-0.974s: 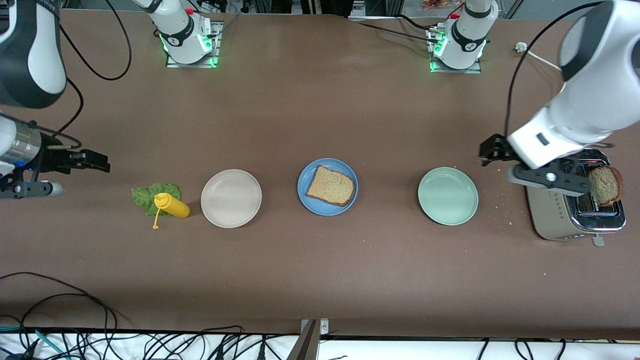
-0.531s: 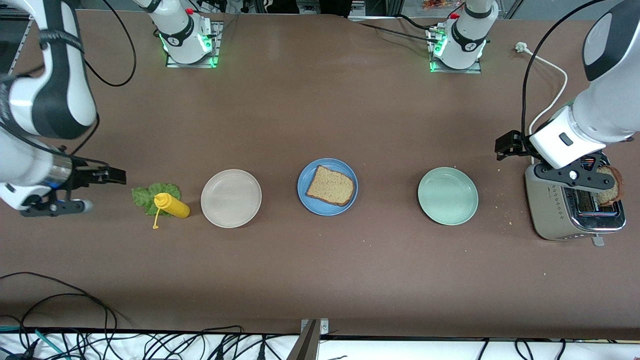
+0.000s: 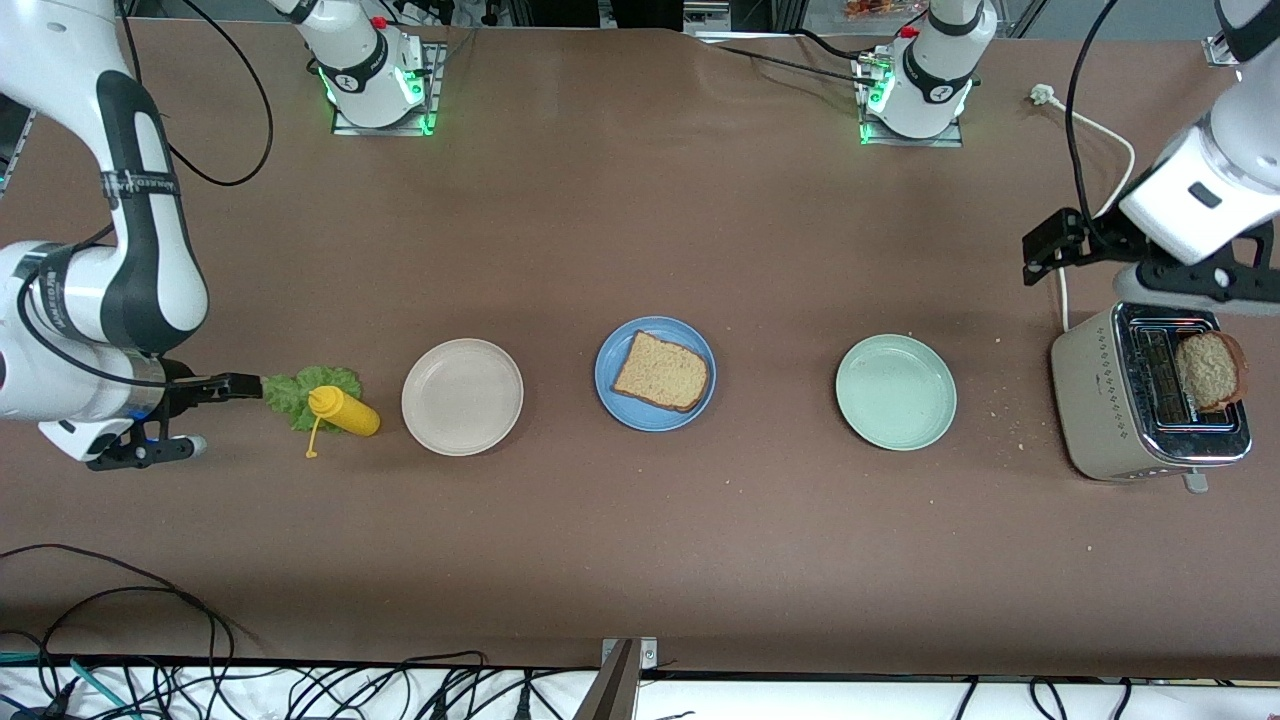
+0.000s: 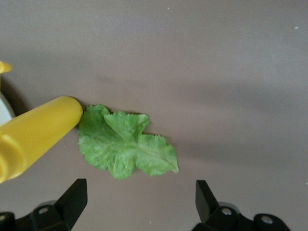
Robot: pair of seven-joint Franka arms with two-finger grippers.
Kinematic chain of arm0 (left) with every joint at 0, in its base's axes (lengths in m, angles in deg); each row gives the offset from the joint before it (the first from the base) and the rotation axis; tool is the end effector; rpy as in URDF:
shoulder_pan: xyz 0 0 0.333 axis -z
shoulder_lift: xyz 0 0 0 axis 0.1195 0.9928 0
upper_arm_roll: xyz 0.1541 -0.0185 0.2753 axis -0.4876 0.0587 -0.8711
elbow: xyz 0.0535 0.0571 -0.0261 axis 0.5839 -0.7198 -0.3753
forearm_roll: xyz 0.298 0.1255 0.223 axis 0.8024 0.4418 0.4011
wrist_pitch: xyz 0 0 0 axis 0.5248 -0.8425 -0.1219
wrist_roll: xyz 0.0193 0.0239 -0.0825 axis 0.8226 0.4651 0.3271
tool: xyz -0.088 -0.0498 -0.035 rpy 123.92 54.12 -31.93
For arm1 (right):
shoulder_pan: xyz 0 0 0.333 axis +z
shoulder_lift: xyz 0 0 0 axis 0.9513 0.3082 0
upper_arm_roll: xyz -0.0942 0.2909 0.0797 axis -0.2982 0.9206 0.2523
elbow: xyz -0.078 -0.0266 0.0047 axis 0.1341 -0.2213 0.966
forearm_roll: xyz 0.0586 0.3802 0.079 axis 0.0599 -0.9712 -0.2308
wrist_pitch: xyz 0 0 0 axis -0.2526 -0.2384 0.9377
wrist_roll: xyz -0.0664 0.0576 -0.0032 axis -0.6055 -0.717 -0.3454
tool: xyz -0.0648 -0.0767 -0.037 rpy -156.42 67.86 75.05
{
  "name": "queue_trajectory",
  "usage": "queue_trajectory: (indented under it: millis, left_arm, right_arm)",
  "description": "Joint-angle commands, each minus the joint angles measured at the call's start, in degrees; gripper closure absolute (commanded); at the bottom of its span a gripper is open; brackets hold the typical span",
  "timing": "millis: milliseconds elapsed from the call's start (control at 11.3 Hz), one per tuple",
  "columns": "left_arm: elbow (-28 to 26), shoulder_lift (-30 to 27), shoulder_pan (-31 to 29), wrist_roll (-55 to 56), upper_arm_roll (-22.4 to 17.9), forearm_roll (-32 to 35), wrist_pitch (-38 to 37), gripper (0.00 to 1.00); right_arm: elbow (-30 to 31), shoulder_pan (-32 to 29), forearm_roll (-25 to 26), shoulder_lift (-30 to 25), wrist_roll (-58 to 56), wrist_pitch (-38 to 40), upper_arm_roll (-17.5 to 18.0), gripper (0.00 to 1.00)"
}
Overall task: Make sandwich in blue plate with both arms
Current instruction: 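Lower the right gripper onto the lettuce leaf and pinch it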
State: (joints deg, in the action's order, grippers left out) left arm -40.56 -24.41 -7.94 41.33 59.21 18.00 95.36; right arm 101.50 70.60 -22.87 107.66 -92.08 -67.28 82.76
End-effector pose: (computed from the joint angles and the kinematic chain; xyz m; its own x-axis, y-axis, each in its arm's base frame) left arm 0.5779 -0.0770 0.6185 0.9956 -0.0927 0.0161 -0.0925 -0.9957 -0.0104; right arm 0.6783 -0.0555 0.3171 0.9733 0.1465 -0.1769 0.1464 -0.9891 -0.0135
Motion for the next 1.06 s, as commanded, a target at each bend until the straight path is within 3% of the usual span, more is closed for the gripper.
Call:
queue_trajectory:
  millis: [0, 266, 620, 886, 974]
  left_arm:
    - [-9.81, -8.17, 7.21, -0.04, -8.29, -1.46, 3.64, 0.0]
    - [-6.39, -7.12, 7.14, -0.13, -9.19, -2.25, -0.84, 0.0]
    - [-6.11, -6.67, 6.97, -0.57, -9.01, -3.13, -2.43, 0.0]
    - [-6.11, -6.58, 6.97, -0.57, -9.19, -3.75, -2.43, 0.0]
    - [-6.2, -6.5, 6.97, -0.57, -9.19, -3.83, -2.61, 0.0]
  right_arm:
    - [-0.61, -1.1, -2.49, 6.29, -1.02, -4.59, 1.03, 0.0]
    - [-0.62, -1.1, -2.5, 8.94, -1.11, -6.36, 1.03, 0.0]
    - [-0.35, -1.45, -3.28, 11.4, -4.78, -9.08, 1.03, 0.04]
    - [-0.35, -1.89, -4.08, 12.02, -6.47, -9.26, 1.03, 0.26]
    - [-0.35, -1.89, -4.08, 12.11, -6.47, -9.26, 1.03, 0.41]
